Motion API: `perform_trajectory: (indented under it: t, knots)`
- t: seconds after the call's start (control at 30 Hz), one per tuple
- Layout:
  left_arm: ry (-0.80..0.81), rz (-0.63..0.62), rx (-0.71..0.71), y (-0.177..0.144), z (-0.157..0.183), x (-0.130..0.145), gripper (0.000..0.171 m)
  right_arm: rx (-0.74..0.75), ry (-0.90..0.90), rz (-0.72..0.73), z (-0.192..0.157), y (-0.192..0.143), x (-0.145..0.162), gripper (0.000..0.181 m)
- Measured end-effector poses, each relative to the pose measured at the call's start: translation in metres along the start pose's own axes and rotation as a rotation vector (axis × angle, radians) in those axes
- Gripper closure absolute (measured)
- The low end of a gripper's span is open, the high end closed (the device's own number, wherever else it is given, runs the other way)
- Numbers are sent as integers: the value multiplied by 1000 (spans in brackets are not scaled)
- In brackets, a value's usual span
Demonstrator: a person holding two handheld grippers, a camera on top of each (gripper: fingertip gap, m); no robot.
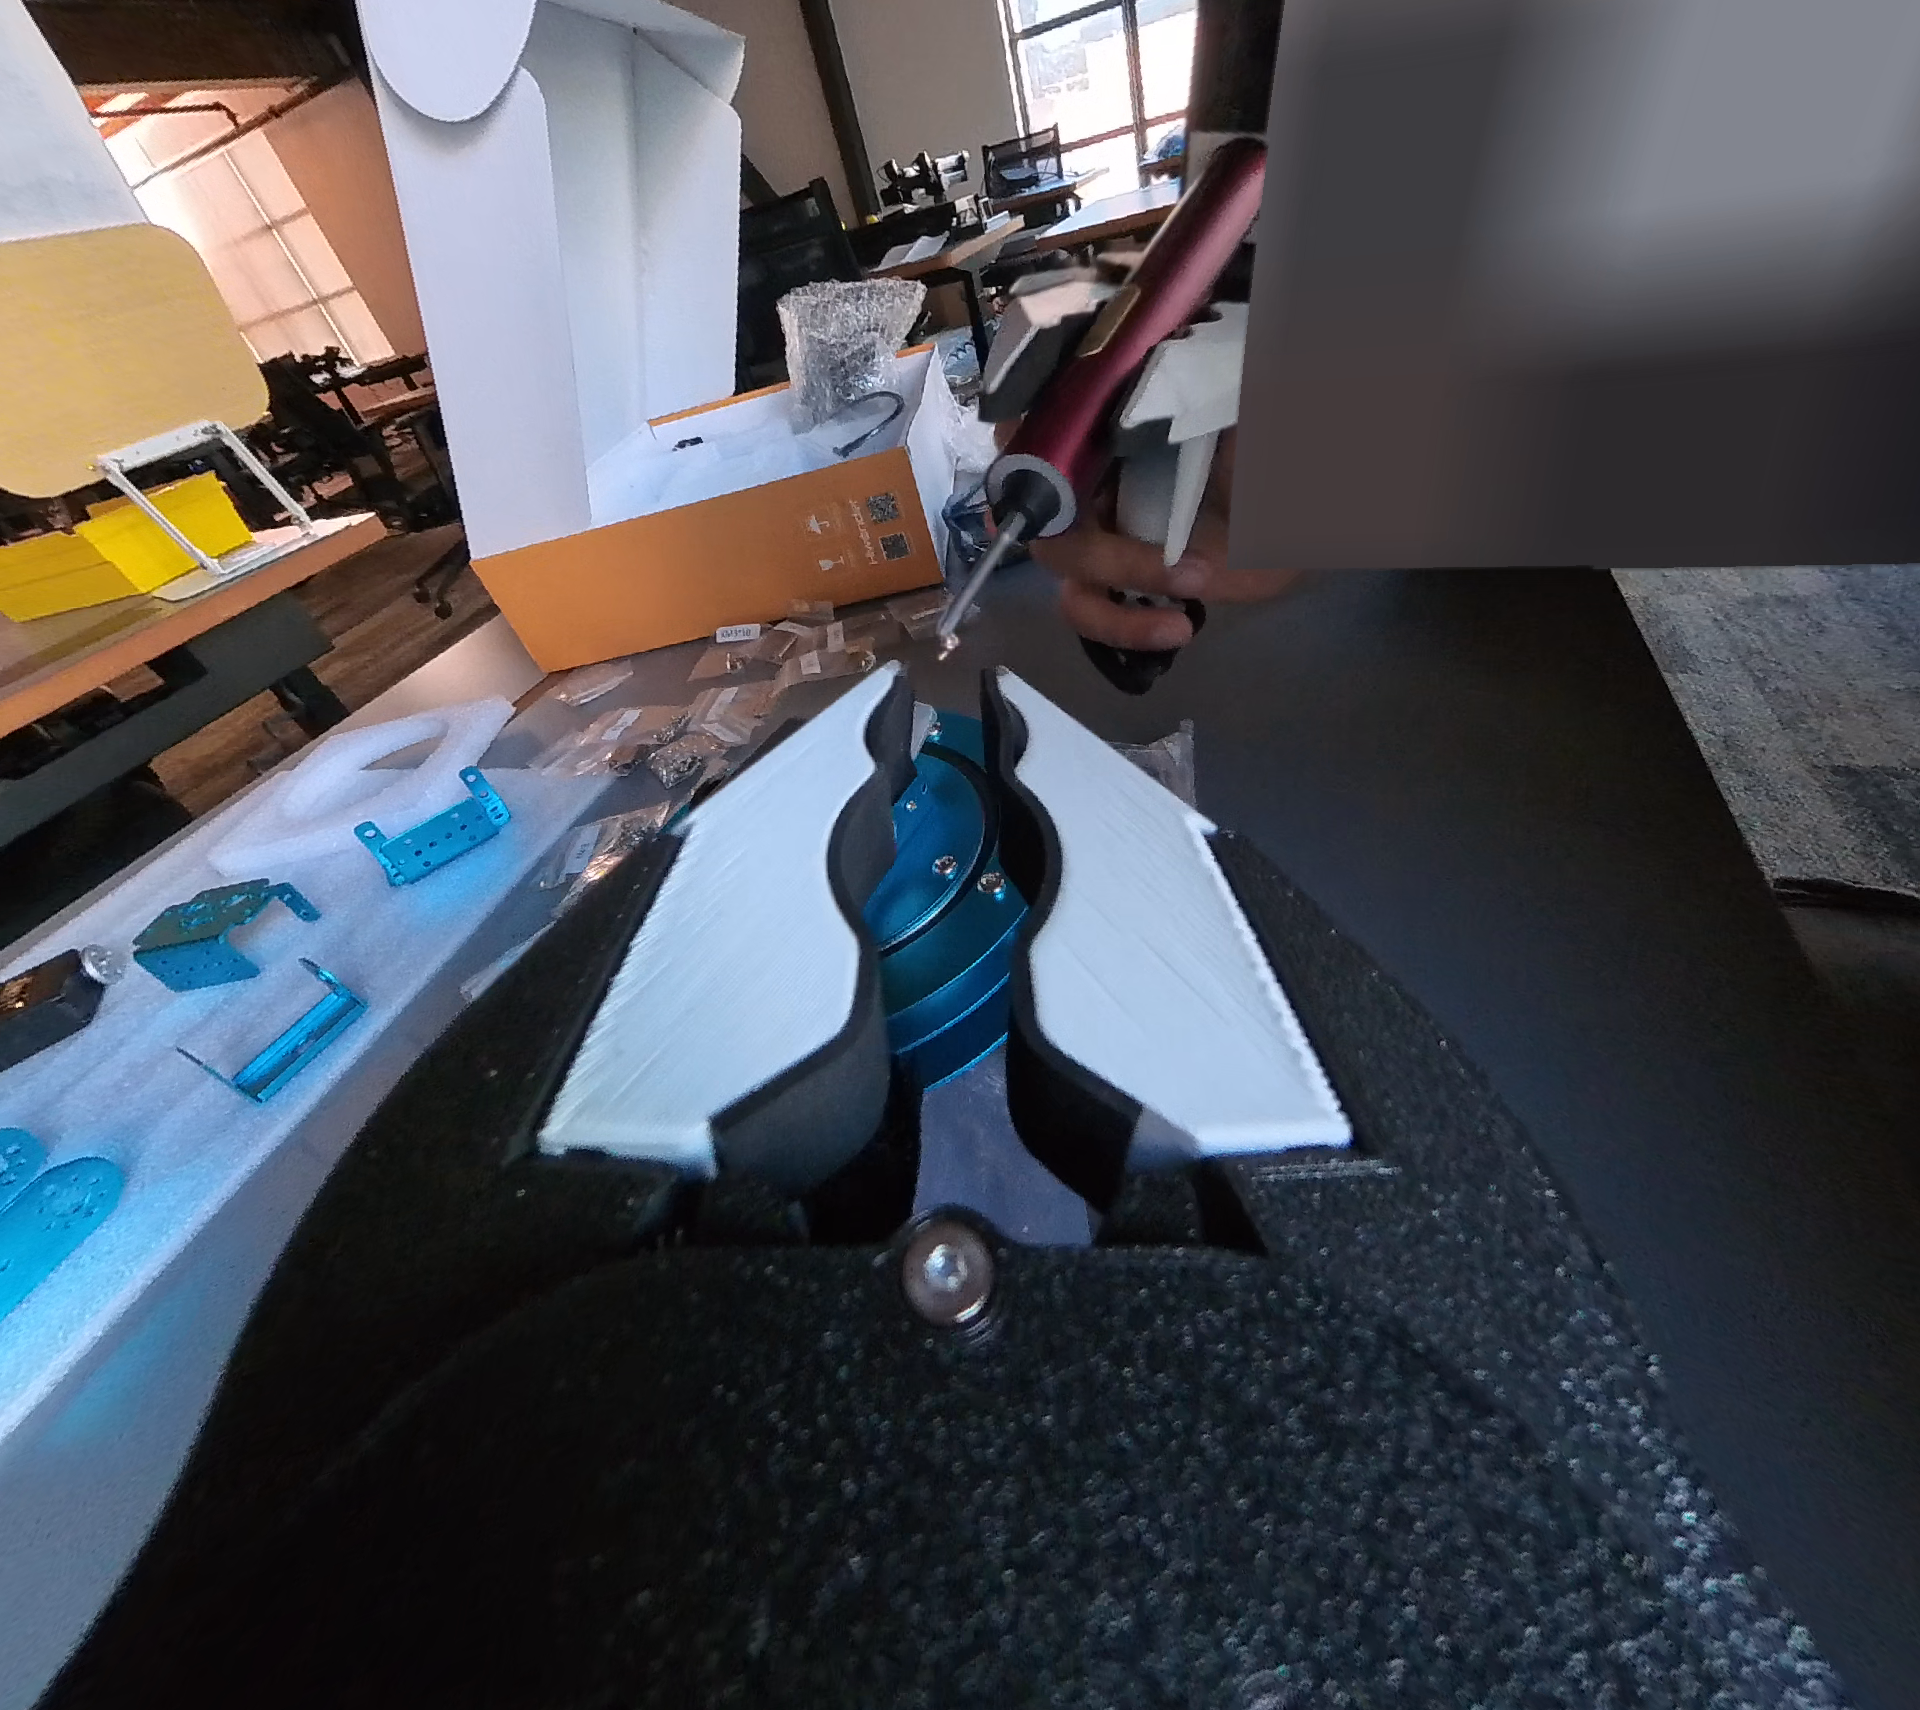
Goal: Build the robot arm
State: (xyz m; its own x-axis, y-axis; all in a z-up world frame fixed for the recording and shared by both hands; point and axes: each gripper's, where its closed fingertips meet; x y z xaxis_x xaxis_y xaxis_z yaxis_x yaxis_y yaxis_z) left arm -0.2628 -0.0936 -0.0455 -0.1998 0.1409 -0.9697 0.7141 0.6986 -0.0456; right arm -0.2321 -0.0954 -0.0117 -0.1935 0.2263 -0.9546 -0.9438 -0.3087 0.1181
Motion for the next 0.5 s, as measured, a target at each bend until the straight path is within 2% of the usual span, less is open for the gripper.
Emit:
perform_trajectory:
  t: [0.3,0.5]
  knots:
    - [15,28,-10,-3,-1,-6,163,-33,226,76,8,-2,-2,160]
    - [20,33,-16,-3,-1,-6,163,-52,290,89,8,-2,0,160]
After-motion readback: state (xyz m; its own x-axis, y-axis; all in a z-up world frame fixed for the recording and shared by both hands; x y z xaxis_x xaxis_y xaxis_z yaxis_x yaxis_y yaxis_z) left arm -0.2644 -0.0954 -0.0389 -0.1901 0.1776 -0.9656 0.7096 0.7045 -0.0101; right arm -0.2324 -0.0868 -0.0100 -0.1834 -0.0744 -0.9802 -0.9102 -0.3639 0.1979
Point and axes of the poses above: each gripper's, where its closed fingertips meet, y out along the fingers, x out of its underside, z = x × y across the jaws
